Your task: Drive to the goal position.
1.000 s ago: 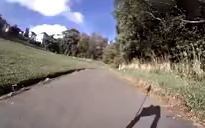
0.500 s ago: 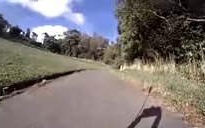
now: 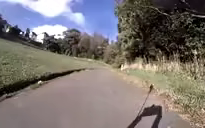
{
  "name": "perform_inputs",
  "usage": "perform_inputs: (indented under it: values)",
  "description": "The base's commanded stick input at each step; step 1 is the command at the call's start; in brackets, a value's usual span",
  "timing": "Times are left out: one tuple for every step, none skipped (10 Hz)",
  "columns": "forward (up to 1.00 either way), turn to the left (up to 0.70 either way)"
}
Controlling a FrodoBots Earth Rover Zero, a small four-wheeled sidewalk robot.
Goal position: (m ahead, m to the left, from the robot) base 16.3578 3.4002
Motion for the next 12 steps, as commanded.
perform_inputs:
  values:
    - [0.70, 0.00]
    - [0.70, 0.00]
    - [0.70, 0.00]
    - [0.70, 0.00]
    - [0.70, 0.00]
    - [0.70, 0.00]
    - [0.70, 0.00]
    - [0.70, 0.00]
    - [0.70, 0.00]
    - [0.70, 0.00]
    - [0.70, 0.00]
    - [0.70, 0.00]
